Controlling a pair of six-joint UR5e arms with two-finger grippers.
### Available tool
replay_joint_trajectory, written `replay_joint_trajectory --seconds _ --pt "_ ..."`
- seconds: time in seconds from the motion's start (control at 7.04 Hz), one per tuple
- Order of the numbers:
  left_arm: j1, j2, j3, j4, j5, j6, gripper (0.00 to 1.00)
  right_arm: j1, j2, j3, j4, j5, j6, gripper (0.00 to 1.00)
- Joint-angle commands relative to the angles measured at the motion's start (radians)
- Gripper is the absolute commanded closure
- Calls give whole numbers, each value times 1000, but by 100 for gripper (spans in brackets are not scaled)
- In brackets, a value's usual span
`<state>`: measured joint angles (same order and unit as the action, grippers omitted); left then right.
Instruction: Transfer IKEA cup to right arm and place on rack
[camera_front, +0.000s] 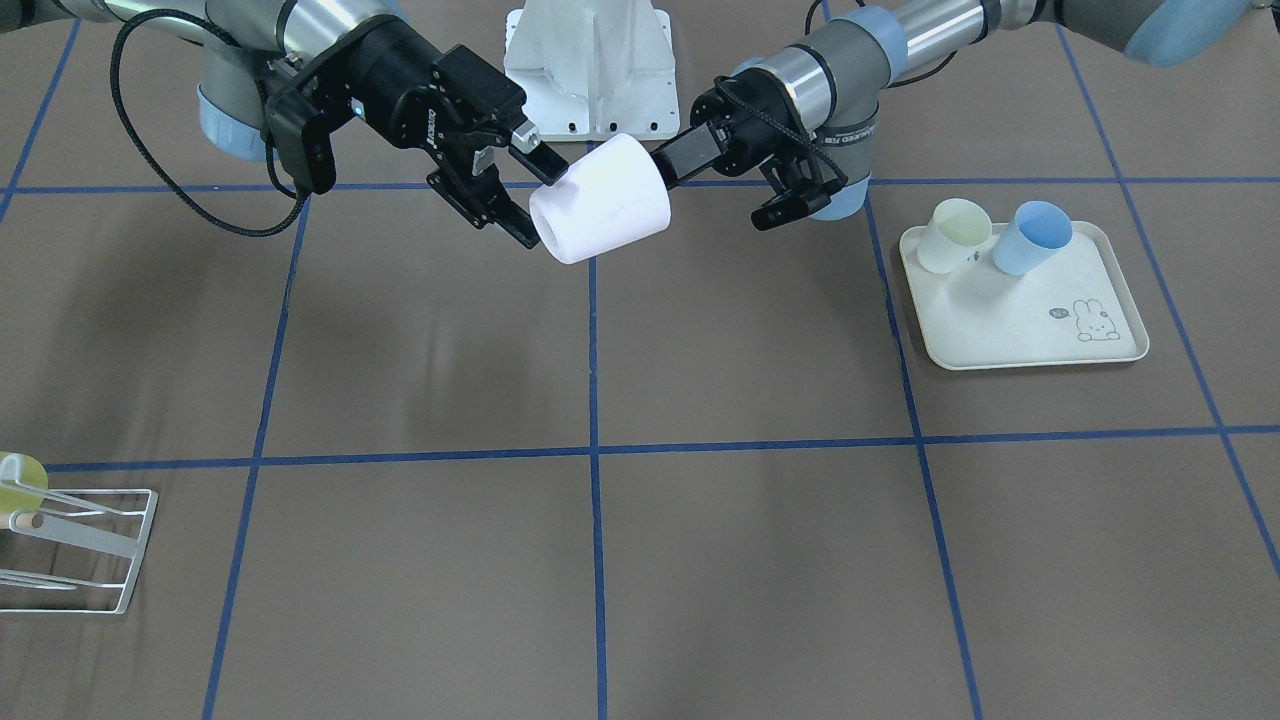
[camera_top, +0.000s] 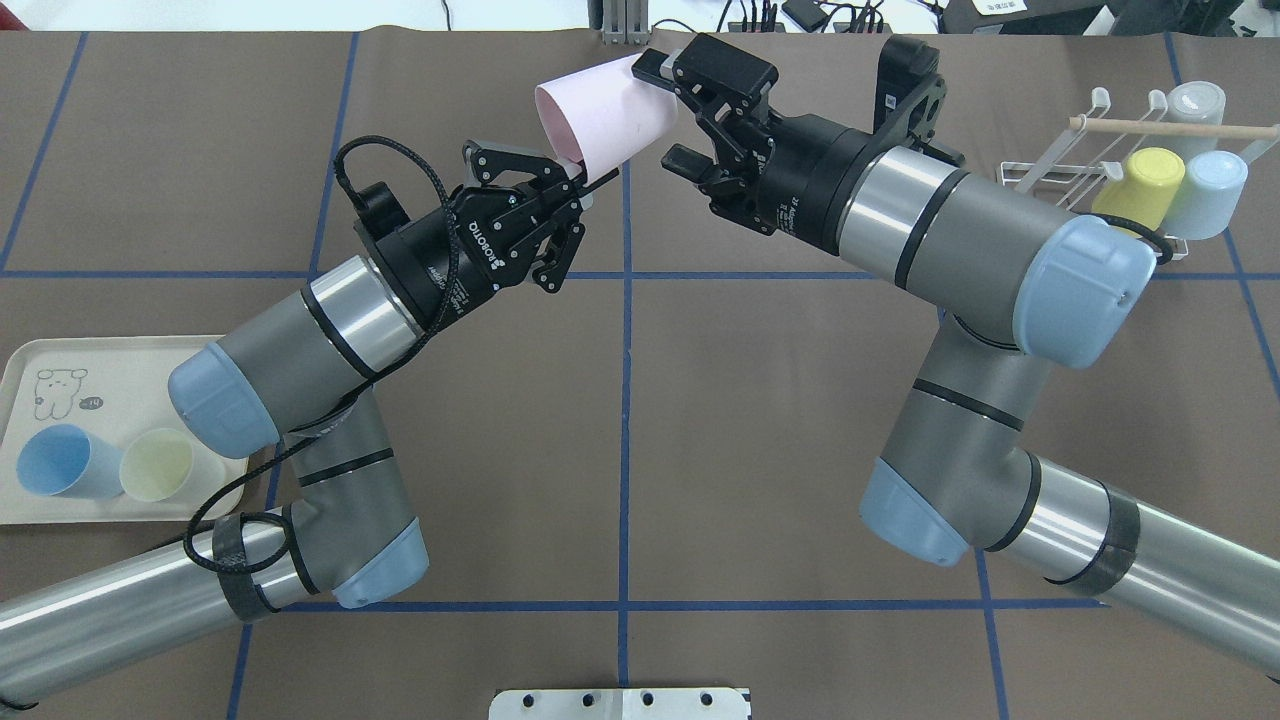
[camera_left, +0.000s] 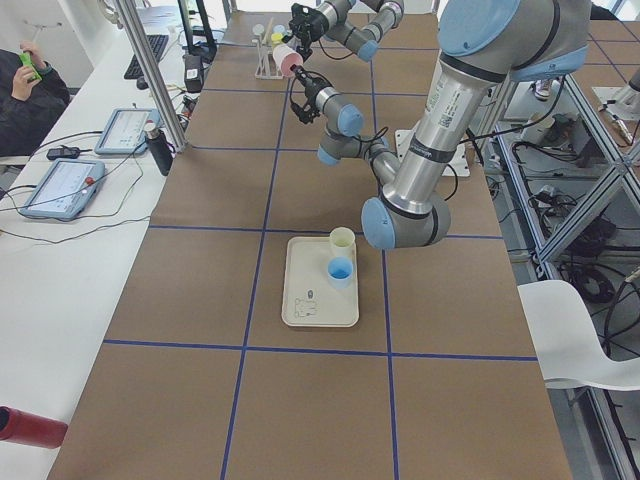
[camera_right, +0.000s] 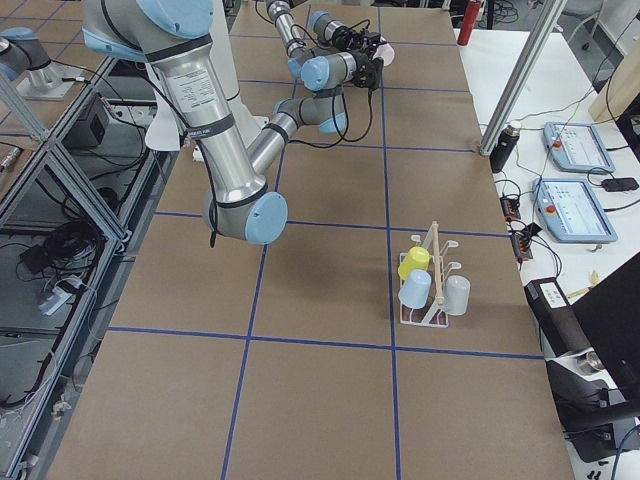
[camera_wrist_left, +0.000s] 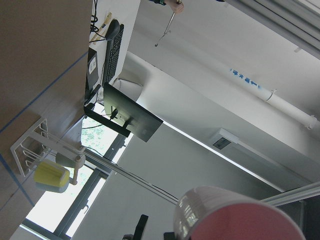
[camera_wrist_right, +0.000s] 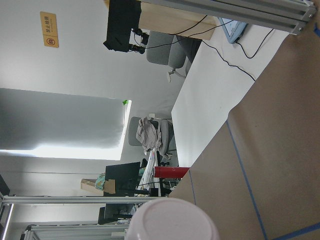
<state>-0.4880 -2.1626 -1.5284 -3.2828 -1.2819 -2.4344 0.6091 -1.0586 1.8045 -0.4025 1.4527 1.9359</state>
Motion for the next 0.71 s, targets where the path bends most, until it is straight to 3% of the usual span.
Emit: replay_joint_trajectory --seconds 0.0,0.57 --pt "12 -5 2 0 13 0 100 0 0 -1 1 0 0 0" --pt "55 -31 2 2 58 2 100 0 0 -2 1 0 0 0"
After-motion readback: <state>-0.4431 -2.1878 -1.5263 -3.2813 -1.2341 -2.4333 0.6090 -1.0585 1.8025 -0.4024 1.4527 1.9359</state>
